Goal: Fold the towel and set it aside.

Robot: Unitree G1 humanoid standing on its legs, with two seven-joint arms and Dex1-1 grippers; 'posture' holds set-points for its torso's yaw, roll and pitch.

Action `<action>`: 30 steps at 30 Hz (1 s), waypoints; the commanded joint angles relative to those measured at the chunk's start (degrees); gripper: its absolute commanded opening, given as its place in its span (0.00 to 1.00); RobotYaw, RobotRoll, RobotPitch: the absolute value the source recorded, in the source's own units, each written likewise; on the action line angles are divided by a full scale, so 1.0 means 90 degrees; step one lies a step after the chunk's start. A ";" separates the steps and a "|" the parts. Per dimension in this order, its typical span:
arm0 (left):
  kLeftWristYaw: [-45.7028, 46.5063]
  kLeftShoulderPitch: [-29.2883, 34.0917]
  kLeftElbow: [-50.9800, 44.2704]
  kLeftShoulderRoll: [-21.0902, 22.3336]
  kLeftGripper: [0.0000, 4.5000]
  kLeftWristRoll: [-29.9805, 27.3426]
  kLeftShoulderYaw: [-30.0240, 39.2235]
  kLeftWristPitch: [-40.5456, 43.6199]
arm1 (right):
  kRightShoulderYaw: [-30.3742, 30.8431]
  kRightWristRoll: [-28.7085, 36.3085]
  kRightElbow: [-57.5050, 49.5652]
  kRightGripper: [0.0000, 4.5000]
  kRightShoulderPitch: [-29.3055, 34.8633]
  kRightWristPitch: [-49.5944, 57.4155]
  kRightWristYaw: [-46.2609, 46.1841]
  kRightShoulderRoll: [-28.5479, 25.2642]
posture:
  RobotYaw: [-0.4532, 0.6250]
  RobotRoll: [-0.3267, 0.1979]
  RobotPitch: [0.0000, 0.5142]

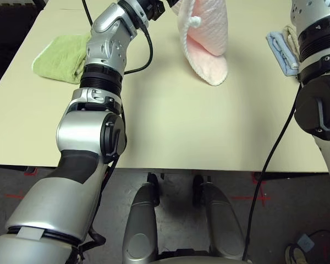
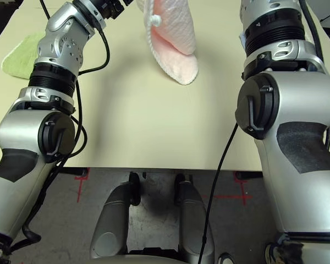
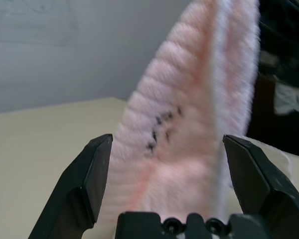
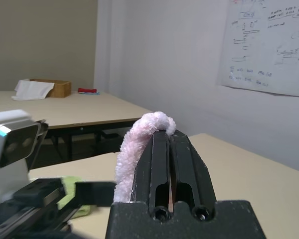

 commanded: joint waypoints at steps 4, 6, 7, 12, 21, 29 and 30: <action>-0.0494 0.0399 -0.1136 0.0120 1.00 -0.0283 -0.0326 0.1234 | 0.0037 -0.0051 -0.0028 0.01 -0.0023 -0.0090 -0.0004 -0.0047 | 0.43 0.62 0.61; -0.0391 0.0488 -0.1214 0.0172 1.00 -0.0157 -0.0398 0.1293 | 0.0034 -0.0045 -0.0029 0.01 -0.0020 -0.0090 0.0001 -0.0036 | 0.43 0.62 0.61; -0.0272 0.0498 -0.1146 0.0156 1.00 -0.0043 -0.0440 0.1222 | 0.0028 -0.0044 -0.0029 0.01 -0.0023 -0.0091 0.0005 -0.0033 | 0.43 0.62 0.61; 0.0754 0.0118 0.0102 -0.0164 1.00 0.0423 -0.0451 0.0331 | 0.0012 -0.0079 0.0028 0.01 -0.0057 -0.0148 -0.0044 -0.0053 | 0.43 0.62 0.61; 0.2106 -0.0391 0.2606 -0.0224 1.00 0.1357 -0.0637 -0.0983 | -0.0050 -0.0155 0.0170 0.01 -0.0194 -0.0283 -0.0326 -0.0295 | 0.40 0.62 0.61; 0.0726 0.0219 0.2574 0.0907 1.00 0.1854 -0.1020 -0.1202 | -0.0018 -0.0504 0.0595 0.01 0.0138 -0.0427 -0.0827 -0.1062 | 0.41 0.62 0.64; 0.0659 0.0265 0.2582 0.1040 1.00 0.1918 -0.1064 -0.1234 | -0.0027 -0.0529 0.0635 0.01 0.0195 -0.0438 -0.0857 -0.1127 | 0.41 0.62 0.64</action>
